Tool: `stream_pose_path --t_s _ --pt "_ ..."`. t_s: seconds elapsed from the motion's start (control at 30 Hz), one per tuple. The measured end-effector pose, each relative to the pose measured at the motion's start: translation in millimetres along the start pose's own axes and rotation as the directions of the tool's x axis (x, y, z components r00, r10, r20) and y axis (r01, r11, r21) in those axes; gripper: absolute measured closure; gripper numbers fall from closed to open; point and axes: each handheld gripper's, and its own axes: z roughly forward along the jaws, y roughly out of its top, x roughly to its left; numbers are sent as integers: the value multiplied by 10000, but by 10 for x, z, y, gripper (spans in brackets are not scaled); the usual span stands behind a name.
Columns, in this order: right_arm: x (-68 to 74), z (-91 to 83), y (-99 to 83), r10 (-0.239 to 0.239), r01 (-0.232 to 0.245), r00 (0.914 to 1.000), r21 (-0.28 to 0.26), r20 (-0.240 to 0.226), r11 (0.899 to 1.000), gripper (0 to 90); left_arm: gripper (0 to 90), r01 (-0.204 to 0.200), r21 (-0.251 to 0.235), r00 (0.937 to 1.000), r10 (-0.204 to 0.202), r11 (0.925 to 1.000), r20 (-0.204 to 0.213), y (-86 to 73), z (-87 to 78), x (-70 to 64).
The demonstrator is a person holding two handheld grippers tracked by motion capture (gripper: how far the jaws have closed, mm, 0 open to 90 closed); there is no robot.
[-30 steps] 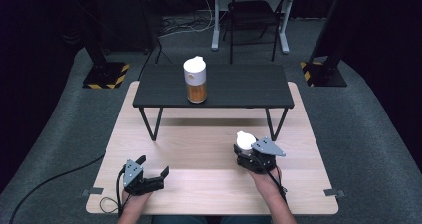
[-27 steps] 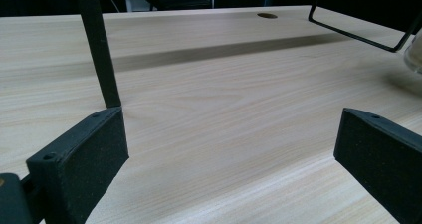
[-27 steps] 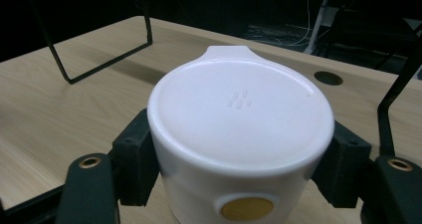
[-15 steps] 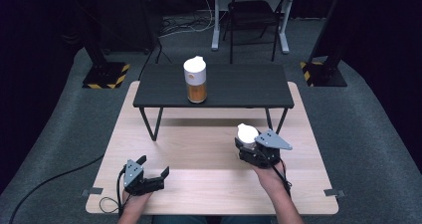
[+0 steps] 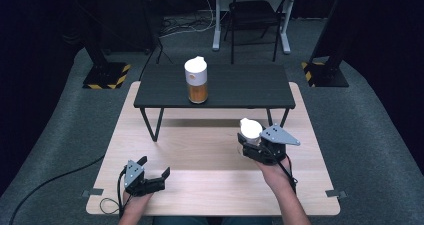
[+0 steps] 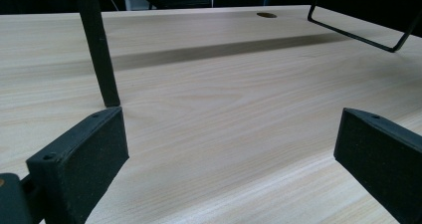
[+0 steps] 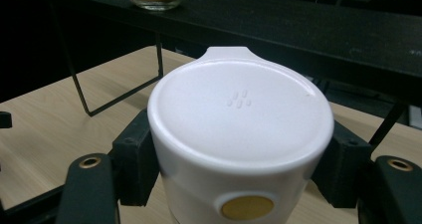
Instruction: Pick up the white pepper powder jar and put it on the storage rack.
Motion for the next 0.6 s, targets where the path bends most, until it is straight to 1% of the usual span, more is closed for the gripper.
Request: stream_pose_path --t_s 0.3,0.47,0.6 --pt "-14 -87 243 -322 322 9990 -36 -294 9995 304 0 8 -7 10000 -8 10000 6 -1 -1 2" --pt "-37 -123 347 -412 409 9973 -75 -602 9991 303 0 28 -13 10000 -28 10000 15 -2 0 5" --pt "-33 -147 424 -514 504 9965 -166 -657 9986 303 0 44 -13 10000 -44 10000 19 -2 -1 7"
